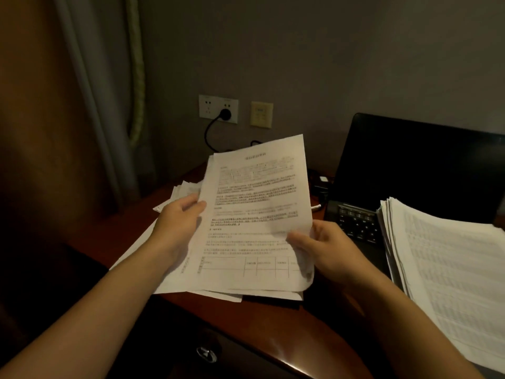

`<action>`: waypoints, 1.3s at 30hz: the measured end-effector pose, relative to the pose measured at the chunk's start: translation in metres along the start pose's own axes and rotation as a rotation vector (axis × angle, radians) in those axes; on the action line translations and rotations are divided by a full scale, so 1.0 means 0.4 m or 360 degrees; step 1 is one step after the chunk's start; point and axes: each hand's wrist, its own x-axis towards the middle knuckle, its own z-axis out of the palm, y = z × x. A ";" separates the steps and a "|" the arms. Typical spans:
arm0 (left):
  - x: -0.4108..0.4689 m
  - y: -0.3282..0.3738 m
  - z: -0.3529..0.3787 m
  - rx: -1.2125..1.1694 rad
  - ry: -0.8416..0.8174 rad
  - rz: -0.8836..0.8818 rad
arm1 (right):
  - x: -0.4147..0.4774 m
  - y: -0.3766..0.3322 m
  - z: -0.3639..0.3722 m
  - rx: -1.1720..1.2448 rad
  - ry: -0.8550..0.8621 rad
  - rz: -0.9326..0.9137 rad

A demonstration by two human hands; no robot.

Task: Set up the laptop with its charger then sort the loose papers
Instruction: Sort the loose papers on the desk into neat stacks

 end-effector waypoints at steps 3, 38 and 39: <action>0.026 0.035 -0.035 -0.0126 -0.0113 -0.0174 | -0.005 -0.004 -0.002 0.0049 -0.0009 -0.0058; -0.045 0.046 0.065 -0.0031 -0.0286 0.0530 | 0.015 -0.042 -0.049 0.0148 0.0485 -0.0575; -0.052 0.048 0.079 -0.0042 -0.0325 0.0512 | 0.004 -0.042 -0.067 0.0119 0.0508 -0.0577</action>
